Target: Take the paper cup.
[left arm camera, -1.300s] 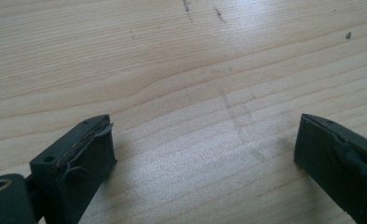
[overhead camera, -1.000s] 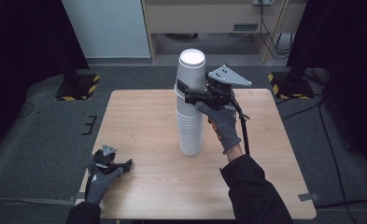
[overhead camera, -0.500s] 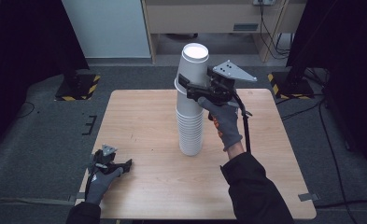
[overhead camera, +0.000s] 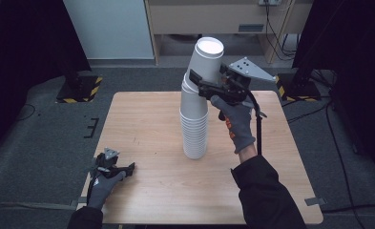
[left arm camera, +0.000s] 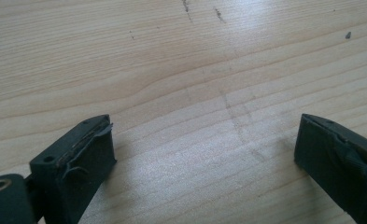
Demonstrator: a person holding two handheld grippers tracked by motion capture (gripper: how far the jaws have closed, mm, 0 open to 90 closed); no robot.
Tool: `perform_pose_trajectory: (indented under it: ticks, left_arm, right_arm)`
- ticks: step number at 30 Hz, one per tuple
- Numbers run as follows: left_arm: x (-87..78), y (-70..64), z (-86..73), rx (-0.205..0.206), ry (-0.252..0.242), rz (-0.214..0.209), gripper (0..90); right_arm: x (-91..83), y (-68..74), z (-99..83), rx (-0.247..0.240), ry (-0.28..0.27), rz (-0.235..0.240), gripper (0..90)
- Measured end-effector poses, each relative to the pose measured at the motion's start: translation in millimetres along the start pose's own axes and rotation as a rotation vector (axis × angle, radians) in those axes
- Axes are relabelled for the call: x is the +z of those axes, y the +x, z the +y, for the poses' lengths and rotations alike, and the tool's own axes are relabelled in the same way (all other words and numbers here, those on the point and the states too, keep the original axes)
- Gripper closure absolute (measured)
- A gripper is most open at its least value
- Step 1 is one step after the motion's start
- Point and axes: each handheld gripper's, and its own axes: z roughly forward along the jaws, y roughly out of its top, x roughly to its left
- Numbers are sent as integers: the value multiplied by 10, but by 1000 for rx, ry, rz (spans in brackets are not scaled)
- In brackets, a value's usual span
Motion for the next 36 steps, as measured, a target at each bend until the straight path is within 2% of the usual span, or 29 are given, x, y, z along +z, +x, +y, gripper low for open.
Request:
perform_pose_trajectory:
  ticks: [11, 20, 29, 36]
  left_arm:
    - [0, -1, 0, 0, 0, 0, 40]
    - [0, -1, 0, 0, 0, 0, 40]
    - [0, -1, 0, 0, 0, 0, 40]
    - [0, -1, 0, 0, 0, 1, 40]
  right_arm:
    - [-281, -109, 13, 1, 2, -49, 147]
    - [-588, -229, -26, 22, -9, -84, 146]
    - [-899, -304, -211, 52, -6, -102, 145]
    - [-1036, -341, -326, 62, 3, -116, 145]
